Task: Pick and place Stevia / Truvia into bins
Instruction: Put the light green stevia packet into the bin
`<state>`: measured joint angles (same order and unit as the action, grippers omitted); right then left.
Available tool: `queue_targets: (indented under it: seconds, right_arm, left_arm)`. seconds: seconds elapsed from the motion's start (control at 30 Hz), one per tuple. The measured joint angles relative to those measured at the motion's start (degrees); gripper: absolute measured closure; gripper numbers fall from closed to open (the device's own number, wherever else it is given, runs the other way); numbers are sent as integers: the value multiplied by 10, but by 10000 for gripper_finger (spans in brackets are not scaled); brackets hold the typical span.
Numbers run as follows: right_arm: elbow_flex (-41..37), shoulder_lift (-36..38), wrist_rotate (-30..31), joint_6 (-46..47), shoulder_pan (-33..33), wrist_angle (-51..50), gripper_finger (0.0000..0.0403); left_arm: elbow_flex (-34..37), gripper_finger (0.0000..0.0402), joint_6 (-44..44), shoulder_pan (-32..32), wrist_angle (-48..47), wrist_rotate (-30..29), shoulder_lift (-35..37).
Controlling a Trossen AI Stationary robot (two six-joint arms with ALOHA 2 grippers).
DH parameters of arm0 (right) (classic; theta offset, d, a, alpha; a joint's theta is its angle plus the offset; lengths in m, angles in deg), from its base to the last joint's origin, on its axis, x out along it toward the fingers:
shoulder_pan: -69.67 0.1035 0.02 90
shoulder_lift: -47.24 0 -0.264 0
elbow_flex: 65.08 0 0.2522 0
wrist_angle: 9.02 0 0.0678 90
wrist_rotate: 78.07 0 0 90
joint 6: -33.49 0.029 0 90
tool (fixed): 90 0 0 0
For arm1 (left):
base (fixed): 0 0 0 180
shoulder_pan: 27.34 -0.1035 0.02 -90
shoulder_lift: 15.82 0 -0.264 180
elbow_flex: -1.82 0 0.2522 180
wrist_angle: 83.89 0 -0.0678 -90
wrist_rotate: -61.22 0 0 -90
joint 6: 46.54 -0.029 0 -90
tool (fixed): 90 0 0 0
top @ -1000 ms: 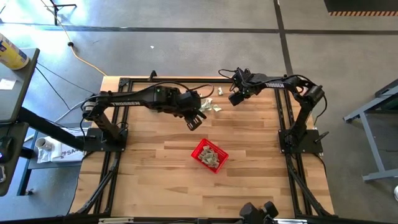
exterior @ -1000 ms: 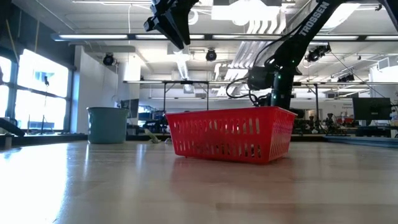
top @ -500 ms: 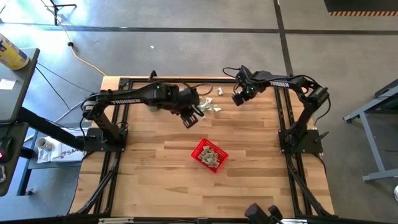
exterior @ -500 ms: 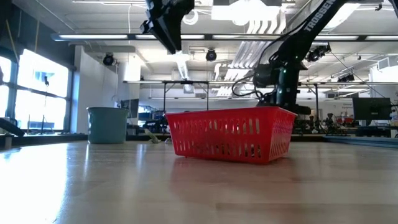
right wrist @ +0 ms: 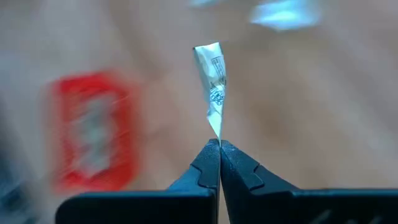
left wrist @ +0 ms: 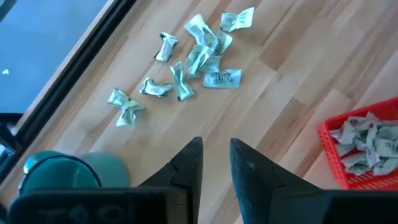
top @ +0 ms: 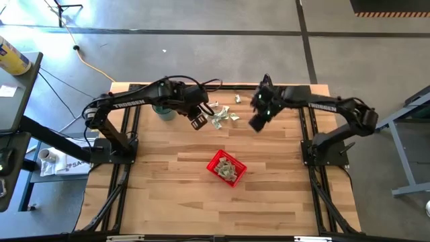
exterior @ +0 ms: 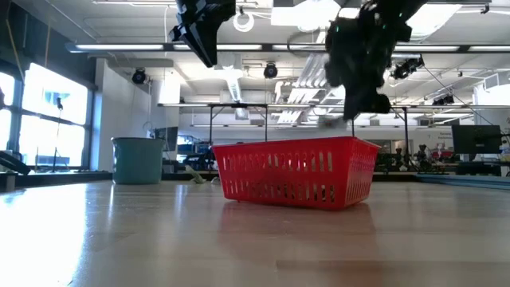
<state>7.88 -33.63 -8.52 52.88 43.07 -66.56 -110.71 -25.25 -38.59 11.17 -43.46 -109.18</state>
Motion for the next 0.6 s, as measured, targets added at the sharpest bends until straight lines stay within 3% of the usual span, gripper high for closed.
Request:
queue_targets:
  seconds: [0.13, 0.33, 0.47, 0.6]
  right_arm:
    - [0, 2, -75, 28, 104, 6, 402]
    - [0, -21, -96, 75, 242, 100, 402]
    - [0, -57, -68, 154, 283, 198, 401]
    - [0, -106, -46, 196, 296, 239, 377]
  left_arm:
    - [0, 291, -1, -4, -12, -6, 7]
    - [4, 291, -9, -10, -49, -28, 16]
    - [54, 291, -55, -33, -18, 9, 33]
    - [149, 291, -67, -63, 32, 55, 66]
